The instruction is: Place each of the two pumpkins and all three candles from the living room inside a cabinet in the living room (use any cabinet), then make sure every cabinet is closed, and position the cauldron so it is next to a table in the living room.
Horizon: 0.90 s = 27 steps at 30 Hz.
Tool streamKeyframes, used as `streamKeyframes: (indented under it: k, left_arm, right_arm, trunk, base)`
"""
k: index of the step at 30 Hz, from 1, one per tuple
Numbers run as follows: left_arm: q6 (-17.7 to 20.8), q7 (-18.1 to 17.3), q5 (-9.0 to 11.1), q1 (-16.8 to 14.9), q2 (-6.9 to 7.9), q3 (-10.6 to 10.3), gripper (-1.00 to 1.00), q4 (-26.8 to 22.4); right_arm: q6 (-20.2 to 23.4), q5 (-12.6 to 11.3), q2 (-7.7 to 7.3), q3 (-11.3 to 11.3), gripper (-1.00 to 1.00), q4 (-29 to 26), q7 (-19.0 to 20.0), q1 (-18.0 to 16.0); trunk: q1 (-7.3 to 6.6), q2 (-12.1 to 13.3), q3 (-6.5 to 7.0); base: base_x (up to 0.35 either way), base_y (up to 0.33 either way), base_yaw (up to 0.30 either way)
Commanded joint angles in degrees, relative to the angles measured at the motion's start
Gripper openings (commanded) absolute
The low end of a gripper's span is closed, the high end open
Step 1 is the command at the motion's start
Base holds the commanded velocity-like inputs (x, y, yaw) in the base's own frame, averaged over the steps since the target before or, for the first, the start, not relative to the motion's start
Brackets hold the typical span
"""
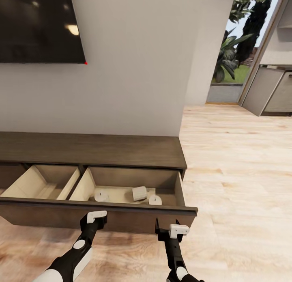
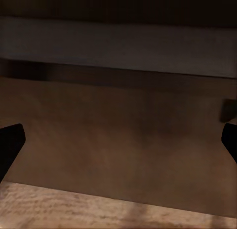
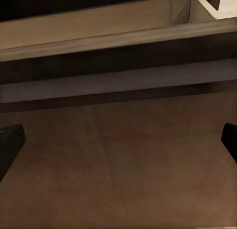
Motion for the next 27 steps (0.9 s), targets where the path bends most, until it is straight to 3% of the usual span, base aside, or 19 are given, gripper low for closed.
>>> streamKeyframes:
  k: [1, 27]
  left_arm:
    - [-0.2, 0.4, 0.3, -0.1, 0.06, -0.4, 1.0, 0.0]
    - [-0.1, 0.4, 0.3, -0.1, 0.07, -0.4, 1.0, 0.0]
  right_arm:
    - [-0.2, -0.3, -0.04, 0.5, 1.0, 0.0, -0.5, -0.1]
    - [-0.2, -0.3, -0.04, 0.5, 1.0, 0.0, -0.5, -0.1]
  trunk:
    - [0.0, 0.0, -0.04]
    - [0.0, 0.0, -0.04]
  base:
    - [0.095, 0.0, 0.0]
    - [0.213, 0.0, 0.0]
